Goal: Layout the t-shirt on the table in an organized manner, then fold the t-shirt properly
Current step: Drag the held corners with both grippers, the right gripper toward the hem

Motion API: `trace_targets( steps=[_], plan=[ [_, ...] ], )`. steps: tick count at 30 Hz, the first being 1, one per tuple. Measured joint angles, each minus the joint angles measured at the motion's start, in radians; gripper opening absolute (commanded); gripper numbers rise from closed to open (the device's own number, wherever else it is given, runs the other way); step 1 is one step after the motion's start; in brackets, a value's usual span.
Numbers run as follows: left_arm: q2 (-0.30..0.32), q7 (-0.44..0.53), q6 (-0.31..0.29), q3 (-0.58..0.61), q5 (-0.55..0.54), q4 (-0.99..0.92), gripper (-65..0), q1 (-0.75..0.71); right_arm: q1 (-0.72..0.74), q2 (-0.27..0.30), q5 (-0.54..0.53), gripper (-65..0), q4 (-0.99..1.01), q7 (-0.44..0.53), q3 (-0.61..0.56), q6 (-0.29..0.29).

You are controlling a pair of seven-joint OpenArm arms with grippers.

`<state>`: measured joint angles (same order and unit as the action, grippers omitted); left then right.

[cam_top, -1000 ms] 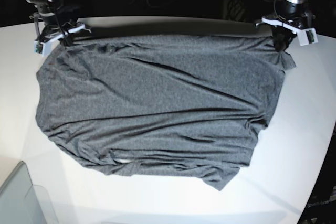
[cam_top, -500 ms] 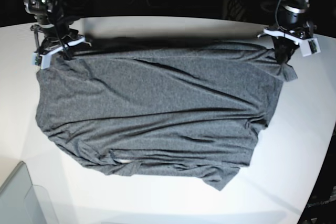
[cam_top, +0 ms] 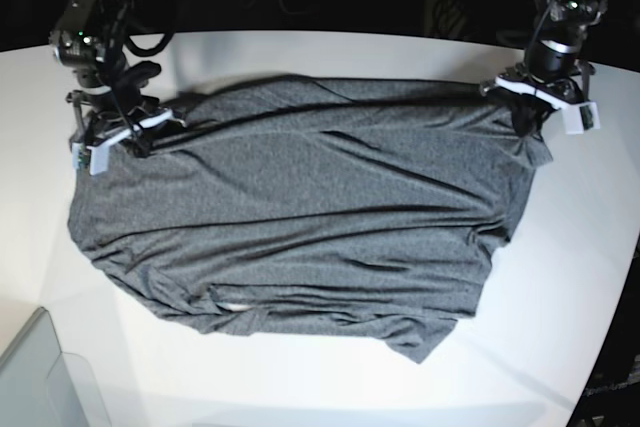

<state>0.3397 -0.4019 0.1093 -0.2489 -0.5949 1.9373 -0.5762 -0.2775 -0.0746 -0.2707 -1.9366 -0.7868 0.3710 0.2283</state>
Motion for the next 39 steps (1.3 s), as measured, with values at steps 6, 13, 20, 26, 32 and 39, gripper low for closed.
trace_targets(
  steps=[6,13,20,26,32,39],
  plan=[
    [-0.004,-0.032,-0.002,-0.024,-0.002,0.000,-64.9,0.006,0.055,0.000,0.001,-65.0,0.026,-0.005,0.000,0.000],
    [-0.076,-0.031,-0.002,-0.150,0.003,0.000,-64.9,0.006,0.132,0.027,0.000,-65.0,0.117,-0.004,-0.001,-0.004],
    [-0.088,-0.027,-0.004,-0.148,0.005,-0.011,-64.9,0.029,0.145,0.041,0.000,-65.0,0.163,-0.002,-0.002,-0.004],
    [-0.088,-0.035,-0.005,-0.148,0.003,-0.024,-64.9,0.023,0.161,0.042,0.000,-65.0,0.166,-0.002,-0.004,-0.004],
    [-0.087,-0.030,-0.004,-0.148,-0.095,0.048,-64.9,-0.048,0.161,0.042,0.000,-65.0,0.169,0.000,-0.003,-0.004],
    [-0.035,-0.032,-0.004,-0.151,-0.370,0.056,-64.9,-0.142,0.160,0.044,0.001,-65.0,0.169,0.002,0.002,-0.003]
  ],
)
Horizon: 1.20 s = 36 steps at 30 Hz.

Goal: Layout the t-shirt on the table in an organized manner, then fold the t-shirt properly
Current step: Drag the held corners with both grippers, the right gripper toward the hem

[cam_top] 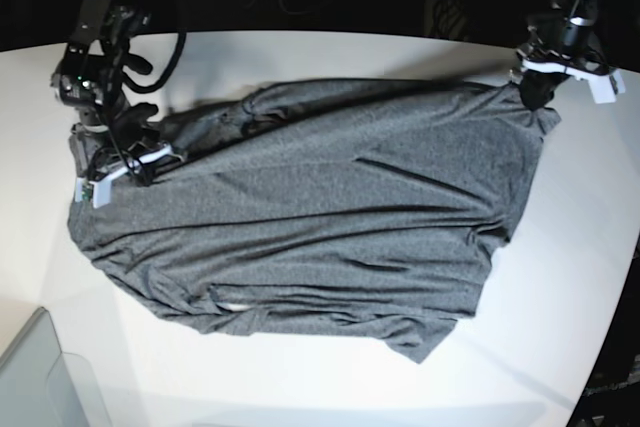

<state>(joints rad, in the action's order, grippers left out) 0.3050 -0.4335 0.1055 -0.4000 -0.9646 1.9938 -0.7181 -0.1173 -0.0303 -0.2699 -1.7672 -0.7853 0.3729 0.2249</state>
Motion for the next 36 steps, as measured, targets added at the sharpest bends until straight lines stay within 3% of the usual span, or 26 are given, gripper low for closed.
trace_targets(
  steps=[6,14,22,25,31,36],
  plan=[
    [0.076,-0.005,-0.004,-0.035,-0.168,0.002,-64.9,-0.054,-0.019,0.000,0.000,-65.0,-0.005,0.007,0.002,0.001],
    [0.080,0.002,-0.007,-0.187,-0.301,0.004,-65.0,-0.125,-0.032,-0.003,-0.012,-65.0,-0.054,0.003,0.002,0.004],
    [0.080,-0.004,-0.007,-0.189,-0.311,0.001,-65.0,-0.123,-0.034,-0.003,-0.011,-65.0,-0.054,0.000,0.002,0.003],
    [0.077,-0.004,-0.005,-0.181,-0.309,-0.023,-65.0,-0.056,-0.033,-0.003,-0.012,-65.0,-0.055,0.001,0.002,0.004],
    [0.076,-0.005,0.013,-0.108,-0.204,-0.074,-65.0,0.075,-0.034,-0.003,-0.008,-65.0,-0.054,0.002,0.002,0.003],
    [0.074,-0.169,-0.002,-0.083,-0.179,-0.216,-65.0,0.232,-0.034,-0.003,-0.004,-65.0,-0.054,0.003,0.003,0.003]
  ],
)
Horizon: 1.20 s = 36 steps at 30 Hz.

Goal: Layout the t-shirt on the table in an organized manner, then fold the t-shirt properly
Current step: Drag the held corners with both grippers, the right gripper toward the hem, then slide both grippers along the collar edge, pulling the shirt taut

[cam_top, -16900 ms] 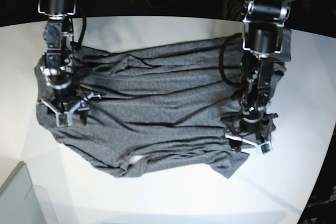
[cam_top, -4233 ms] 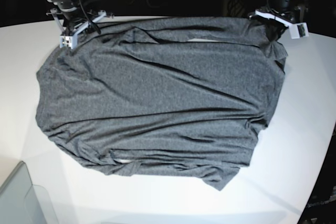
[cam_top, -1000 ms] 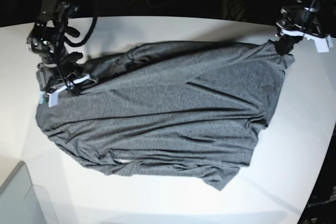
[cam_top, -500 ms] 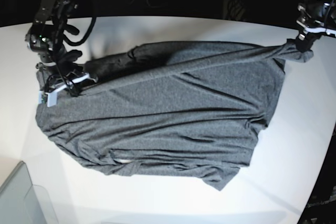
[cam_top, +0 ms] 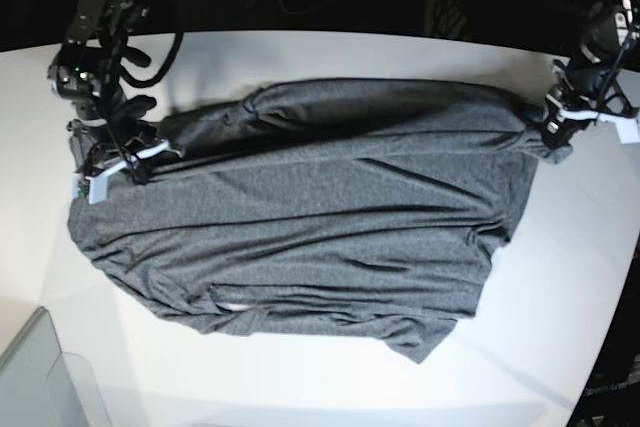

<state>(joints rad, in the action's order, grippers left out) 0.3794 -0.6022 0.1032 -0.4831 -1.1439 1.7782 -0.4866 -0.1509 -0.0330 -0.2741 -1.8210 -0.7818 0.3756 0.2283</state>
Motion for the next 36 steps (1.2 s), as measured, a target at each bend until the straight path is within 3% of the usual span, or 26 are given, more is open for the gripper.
trace_targets(
  steps=[5,13,20,29,36],
  plan=[
    [-0.003,-0.145,-0.002,-0.003,0.008,-0.168,-65.0,0.102,-0.002,0.000,0.000,-65.0,0.001,0.000,0.000,0.000],
    [-0.004,-0.176,0.004,0.003,0.142,-0.213,-64.7,0.145,-0.033,0.000,0.000,-65.0,0.002,-0.001,-0.005,0.000],
    [-0.006,-0.172,0.004,0.003,0.153,-0.219,-50.5,0.152,-0.063,0.000,0.000,-65.0,0.003,0.007,-0.006,0.000],
    [-0.003,-0.167,0.005,0.069,0.153,-0.214,-48.2,0.154,-0.087,0.003,0.004,-65.0,0.034,0.007,-0.006,0.000],
    [-0.003,-0.165,0.005,0.069,0.153,-0.214,-34.1,0.151,-0.103,0.003,0.005,-65.0,0.049,0.007,-0.006,0.000]
  ],
)
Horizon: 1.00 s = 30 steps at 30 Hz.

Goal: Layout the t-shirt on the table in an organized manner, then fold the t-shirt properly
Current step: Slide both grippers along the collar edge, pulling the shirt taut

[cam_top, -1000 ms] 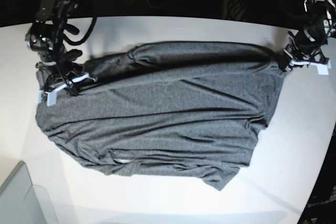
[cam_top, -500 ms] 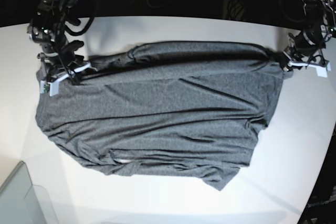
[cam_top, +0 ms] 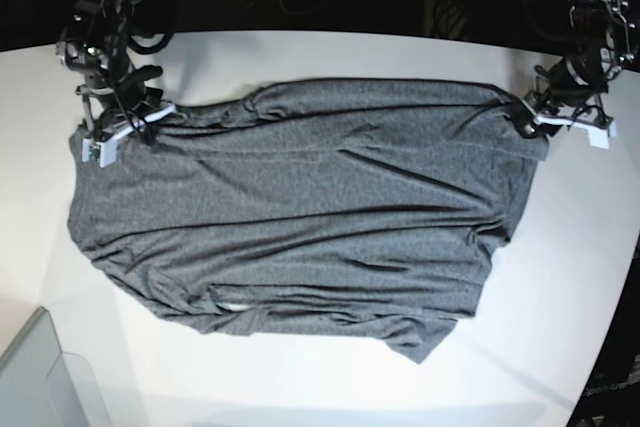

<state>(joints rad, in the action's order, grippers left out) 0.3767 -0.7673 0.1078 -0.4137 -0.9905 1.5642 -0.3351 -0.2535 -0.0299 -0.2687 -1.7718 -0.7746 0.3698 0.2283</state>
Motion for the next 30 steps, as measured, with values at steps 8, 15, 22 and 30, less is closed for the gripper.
trace_targets(
  steps=[8,15,22,30],
  plan=[
    [0.003,0.001,0.000,-0.004,-0.005,0.003,-21.0,-0.019,-0.006,0.019,0.000,-53.4,-0.001,0.000,0.004,0.000],
    [-0.002,0.000,-0.001,-0.043,-0.003,0.067,-17.9,-0.028,-0.021,0.019,0.000,-44.9,-0.071,-0.003,0.007,-0.001],
    [0.000,0.001,0.000,-0.061,0.000,0.064,-17.9,-0.033,-0.039,-0.034,-0.002,-30.5,-0.166,-0.003,0.093,-0.004],
    [-0.005,0.019,-0.004,-0.057,0.000,-0.030,-17.8,-0.028,-0.105,-0.047,-0.002,-23.1,-0.172,-0.010,0.047,-0.003]
  ],
)
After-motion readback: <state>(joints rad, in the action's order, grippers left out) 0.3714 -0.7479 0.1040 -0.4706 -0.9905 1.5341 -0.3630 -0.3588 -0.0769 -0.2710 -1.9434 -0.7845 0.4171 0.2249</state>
